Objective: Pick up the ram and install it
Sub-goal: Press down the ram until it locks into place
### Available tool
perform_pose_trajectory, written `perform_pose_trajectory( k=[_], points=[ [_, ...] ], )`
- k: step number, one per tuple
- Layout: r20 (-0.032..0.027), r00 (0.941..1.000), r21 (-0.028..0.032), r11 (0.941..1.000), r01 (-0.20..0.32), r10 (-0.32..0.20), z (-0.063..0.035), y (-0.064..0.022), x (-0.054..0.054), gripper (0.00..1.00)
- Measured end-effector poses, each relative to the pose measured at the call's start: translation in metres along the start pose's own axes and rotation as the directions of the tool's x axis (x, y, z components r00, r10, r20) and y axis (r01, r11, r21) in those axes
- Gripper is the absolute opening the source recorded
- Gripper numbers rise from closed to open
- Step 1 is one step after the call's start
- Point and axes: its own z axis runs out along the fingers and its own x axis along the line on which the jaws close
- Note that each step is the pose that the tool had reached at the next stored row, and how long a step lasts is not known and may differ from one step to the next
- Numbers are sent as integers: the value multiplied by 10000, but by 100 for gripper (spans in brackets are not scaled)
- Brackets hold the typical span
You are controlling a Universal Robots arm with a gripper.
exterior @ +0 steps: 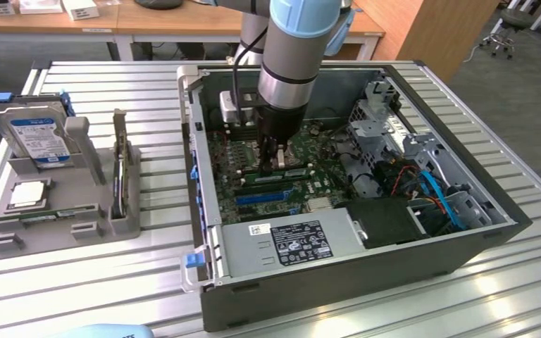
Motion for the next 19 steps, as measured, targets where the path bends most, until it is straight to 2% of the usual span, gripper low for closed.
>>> perform_pose_trajectory(
  k=[5, 7, 19],
  points=[
    [13, 10000, 15, 10000, 1, -1, -15, -2, -3, 10],
    [-10, 10000, -5, 10000, 1, -1, -50, 1, -2, 10],
    [-13, 10000, -11, 10000, 0, 0, -269, 7, -8, 10]
  ],
)
